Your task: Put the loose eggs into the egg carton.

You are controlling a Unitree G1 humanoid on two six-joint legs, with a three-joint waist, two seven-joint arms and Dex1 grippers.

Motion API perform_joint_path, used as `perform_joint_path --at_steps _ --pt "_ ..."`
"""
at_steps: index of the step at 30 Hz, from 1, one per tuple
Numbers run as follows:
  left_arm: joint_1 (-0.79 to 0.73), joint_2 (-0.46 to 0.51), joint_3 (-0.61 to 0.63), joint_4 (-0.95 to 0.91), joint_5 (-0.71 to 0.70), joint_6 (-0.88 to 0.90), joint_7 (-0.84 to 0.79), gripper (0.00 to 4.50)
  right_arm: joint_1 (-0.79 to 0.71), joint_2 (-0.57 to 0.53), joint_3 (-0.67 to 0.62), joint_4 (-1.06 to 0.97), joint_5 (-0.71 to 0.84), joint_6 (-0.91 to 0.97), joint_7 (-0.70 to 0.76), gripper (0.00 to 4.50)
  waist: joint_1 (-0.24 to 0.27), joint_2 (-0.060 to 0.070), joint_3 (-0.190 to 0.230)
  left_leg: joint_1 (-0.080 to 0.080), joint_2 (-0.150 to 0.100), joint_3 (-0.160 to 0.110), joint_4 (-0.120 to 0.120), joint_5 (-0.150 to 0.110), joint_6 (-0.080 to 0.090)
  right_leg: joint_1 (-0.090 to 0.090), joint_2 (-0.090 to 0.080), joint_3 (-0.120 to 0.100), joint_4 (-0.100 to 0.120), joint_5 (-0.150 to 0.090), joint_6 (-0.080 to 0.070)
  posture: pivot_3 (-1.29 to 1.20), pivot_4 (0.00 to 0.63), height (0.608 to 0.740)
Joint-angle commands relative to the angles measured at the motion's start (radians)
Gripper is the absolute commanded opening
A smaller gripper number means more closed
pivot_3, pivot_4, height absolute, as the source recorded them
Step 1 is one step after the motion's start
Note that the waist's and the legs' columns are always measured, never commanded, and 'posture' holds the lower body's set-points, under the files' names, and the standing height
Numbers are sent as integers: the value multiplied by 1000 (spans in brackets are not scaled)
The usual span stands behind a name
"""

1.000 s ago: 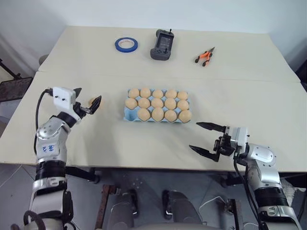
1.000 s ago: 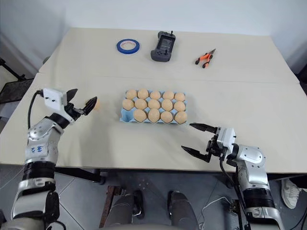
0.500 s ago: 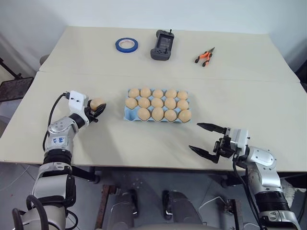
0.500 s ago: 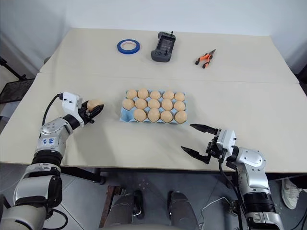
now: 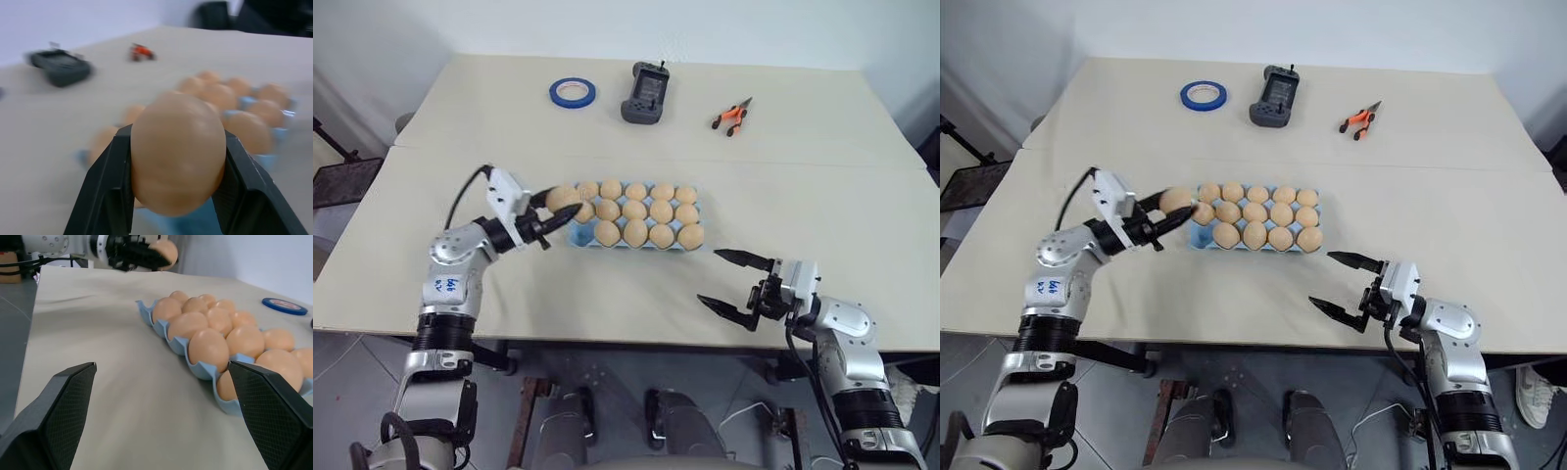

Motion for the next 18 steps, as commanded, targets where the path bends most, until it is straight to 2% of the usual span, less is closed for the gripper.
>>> perform_joint_path --at_steps 1,2,3,10,18 --pt "6 4 1 -29 -7 7 -7 1676 -18 13 -4 -6 5 -16 -6 4500 -1 0 0 0 0 0 1 0 0 0 0 0 1 0 0 0 150 740" --pt "4 4 2 -17 -4 2 -4 1676 -19 15 -4 -9 5 -16 -7 4500 0 0 0 0 0 -1 2 0 0 0 0 0 1 0 -1 0 150 740" --pt "3 3 4 -7 0 -6 3 2352 -19 17 -4 -12 6 -15 -7 4500 1 0 0 0 0 -1 2 0 0 1 0 0 1 -1 -2 0 150 740" --pt "16 26 24 7 -2 -27 4 4385 -9 16 -10 -36 12 -9 -11 4500 3 0 0 -1 -1 -2 2 0 0 1 -1 0 0 -2 -4 0 150 740" --pt "159 170 108 -40 -21 -88 -92 4385 33 -26 -33 -74 20 21 -12 4500 -1 0 0 0 0 -2 -1 0 0 0 -1 -1 0 -2 -4 0 150 740"
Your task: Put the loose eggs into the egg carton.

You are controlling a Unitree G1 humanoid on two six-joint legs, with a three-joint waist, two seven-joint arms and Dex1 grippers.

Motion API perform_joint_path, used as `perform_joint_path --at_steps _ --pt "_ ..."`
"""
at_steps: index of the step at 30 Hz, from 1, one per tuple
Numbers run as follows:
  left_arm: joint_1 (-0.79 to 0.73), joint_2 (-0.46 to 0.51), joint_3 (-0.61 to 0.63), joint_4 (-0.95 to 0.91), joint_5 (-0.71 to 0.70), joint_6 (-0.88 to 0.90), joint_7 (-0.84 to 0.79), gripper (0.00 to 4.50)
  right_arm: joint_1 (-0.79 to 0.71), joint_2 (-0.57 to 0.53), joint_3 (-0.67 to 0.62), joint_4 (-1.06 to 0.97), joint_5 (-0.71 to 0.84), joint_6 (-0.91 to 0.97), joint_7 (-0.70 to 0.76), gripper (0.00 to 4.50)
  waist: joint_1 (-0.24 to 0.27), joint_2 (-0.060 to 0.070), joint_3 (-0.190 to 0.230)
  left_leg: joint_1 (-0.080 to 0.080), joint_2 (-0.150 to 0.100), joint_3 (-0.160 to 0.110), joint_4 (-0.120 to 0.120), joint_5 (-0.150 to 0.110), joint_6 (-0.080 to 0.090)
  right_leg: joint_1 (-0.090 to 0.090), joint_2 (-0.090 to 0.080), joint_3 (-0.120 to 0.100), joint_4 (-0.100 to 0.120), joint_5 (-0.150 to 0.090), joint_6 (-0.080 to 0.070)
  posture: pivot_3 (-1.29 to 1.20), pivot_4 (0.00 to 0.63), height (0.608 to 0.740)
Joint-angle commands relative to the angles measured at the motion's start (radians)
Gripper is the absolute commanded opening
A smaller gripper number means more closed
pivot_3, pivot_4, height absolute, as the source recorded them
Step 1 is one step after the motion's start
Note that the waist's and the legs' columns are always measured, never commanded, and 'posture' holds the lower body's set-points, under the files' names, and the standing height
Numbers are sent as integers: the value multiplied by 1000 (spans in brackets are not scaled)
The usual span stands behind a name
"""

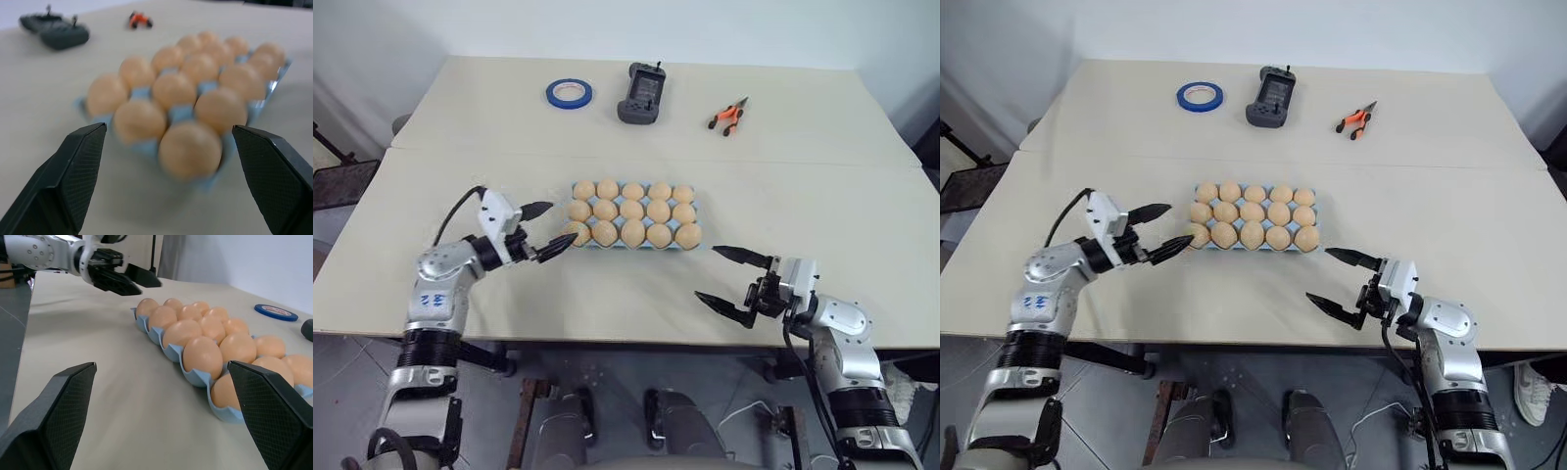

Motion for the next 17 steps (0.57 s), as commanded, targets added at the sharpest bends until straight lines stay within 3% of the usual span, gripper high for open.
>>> perform_joint_path --at_steps 1,8,17 --pt "85 89 58 -67 -20 -65 -77 4385 25 -48 -35 -66 24 31 -1 4500 -1 0 0 0 0 0 -1 0 0 0 0 0 0 0 0 0 150 740" --pt "257 208 82 -154 -26 -68 -179 4385 39 -131 -76 -99 54 85 19 4500 2 0 0 0 -1 0 -5 0 0 -1 -2 0 -4 -7 -13 0 150 740" --pt "319 164 92 -266 -35 -49 -97 4385 -46 -126 -70 10 30 61 37 4500 0 0 0 -1 -1 1 -8 0 -1 -1 -2 1 -8 -6 -12 0 150 740"
